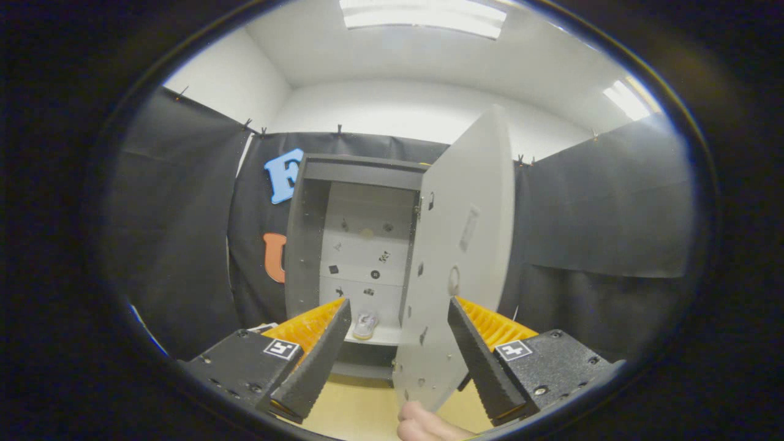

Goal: Open the shoe cabinet door, grab the shoes and put them into the shoe cabinet, then close the shoe cabinet door.

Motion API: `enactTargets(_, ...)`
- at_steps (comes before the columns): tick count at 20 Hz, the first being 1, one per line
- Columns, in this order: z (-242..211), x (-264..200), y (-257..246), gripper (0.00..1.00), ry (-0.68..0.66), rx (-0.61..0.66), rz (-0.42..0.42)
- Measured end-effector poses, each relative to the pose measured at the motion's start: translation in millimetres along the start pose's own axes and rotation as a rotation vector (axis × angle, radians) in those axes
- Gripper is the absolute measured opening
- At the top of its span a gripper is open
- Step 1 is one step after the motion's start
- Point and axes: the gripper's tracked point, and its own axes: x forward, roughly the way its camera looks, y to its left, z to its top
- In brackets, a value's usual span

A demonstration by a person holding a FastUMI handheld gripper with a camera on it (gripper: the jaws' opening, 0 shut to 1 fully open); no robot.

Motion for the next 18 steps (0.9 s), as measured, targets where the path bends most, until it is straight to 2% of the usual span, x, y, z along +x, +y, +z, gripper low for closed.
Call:
enactTargets(4,-2.1,-6.9,-70.4,1.0,-0.004,-0.047,-0.071)
enactTargets(9,-22.8,2.5,-143.2,1.0,0.013,0.01,-0.088)
enactTargets(14,-78.0,49.2,-192.4,1.0,0.114,0.08,-0.072)
enactTargets(18,-119.6,87.5,-194.4,1.0,0.203,0.121,-0.012)
